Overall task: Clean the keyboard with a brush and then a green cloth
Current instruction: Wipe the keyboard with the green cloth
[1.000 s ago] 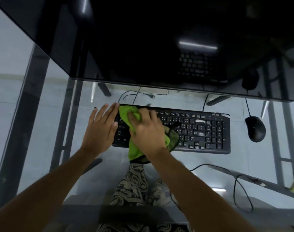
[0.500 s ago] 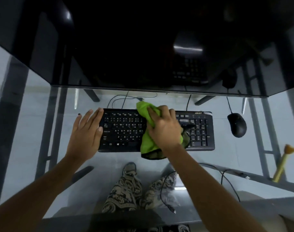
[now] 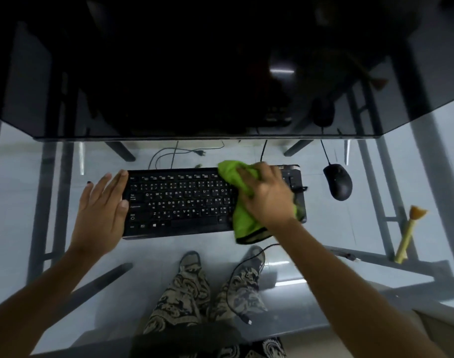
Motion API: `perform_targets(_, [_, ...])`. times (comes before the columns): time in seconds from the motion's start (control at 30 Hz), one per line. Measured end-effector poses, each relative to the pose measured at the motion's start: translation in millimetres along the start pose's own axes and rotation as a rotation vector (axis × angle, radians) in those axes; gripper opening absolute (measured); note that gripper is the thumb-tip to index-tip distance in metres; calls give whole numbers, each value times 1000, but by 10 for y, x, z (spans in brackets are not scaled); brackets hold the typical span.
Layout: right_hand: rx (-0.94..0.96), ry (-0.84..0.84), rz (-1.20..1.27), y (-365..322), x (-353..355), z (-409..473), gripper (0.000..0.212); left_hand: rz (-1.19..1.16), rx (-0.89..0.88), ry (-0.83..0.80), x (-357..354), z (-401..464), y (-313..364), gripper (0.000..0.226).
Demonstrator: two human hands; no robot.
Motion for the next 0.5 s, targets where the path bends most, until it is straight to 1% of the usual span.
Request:
perform_targets(0.07, [-210, 2, -52, 618, 64, -72, 44, -6, -1, -1, -5, -4, 9, 56])
perform_targets(0.13, [-475, 9, -8, 1131, 119, -177, 41, -14, 4, 3, 1, -4, 27, 56])
perform_targets(0.17, [-580, 17, 14, 1226, 132, -213, 42, -17, 3, 7, 2, -1, 44, 55])
perform_targets(0.2, [-637, 17, 15, 1194, 136, -218, 42, -20, -1, 12, 3, 8, 71, 55])
perform_targets(0.23, [-632, 6, 13, 1044, 142, -181, 40, -24, -5, 16, 2, 17, 101, 55])
perform_targets(0.27, [-583, -10, 26, 802, 135, -115, 38, -25, -8, 21, 3, 25, 127, 55])
perform_targets(0.33, [-416, -32, 69, 255, 79, 22, 38, -27, -14, 29, 3, 31, 147, 55])
perform_targets(0.4, [-248, -29, 80, -57, 15, 87, 42, -35, -7, 34, 22, 31, 141, 56])
perform_targets(0.43, [-200, -26, 67, -23, 23, 95, 42, -36, 0, 37, 36, 22, 127, 55])
perform_targets(0.47, [-193, -16, 44, 125, 35, 83, 42, -36, 7, 41, 53, 14, 112, 55])
perform_targets(0.5, [-237, -10, 29, 357, 51, 49, 43, -33, 10, 47, 71, 11, 103, 55])
Point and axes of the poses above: each hand's wrist, its own z-axis towards the middle knuckle, its own x-axis out of the back of the hand, y = z × x, the point moved 7 cm from there along z, towards the middle knuckle, and after that the axes turned 2 degrees about -y, right-handed, at the moved point
